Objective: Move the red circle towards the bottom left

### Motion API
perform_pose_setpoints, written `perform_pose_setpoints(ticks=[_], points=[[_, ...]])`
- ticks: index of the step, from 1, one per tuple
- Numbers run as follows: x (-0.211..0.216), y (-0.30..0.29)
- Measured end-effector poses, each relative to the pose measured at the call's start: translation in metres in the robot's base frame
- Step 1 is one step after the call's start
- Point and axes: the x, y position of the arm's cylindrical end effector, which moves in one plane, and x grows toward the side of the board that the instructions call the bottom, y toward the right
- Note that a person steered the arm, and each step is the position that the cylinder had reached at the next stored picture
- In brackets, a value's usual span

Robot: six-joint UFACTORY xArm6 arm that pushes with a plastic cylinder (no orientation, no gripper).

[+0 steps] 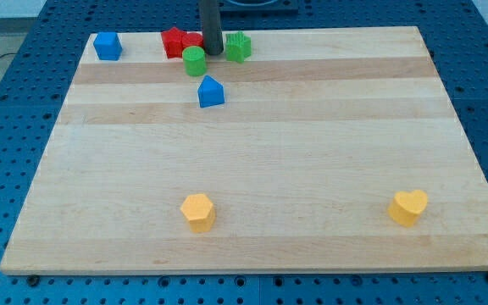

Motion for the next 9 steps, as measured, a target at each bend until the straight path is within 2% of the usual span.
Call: perform_pose_setpoints(ticks=[2,3,4,5,6,7,9], points=[[-0.052,0.028],[-0.044,-0.014],[0.004,-0.076],[0.066,-0.105],[0.096,-0.115],[0.096,-0.109],[0.062,-0.1]])
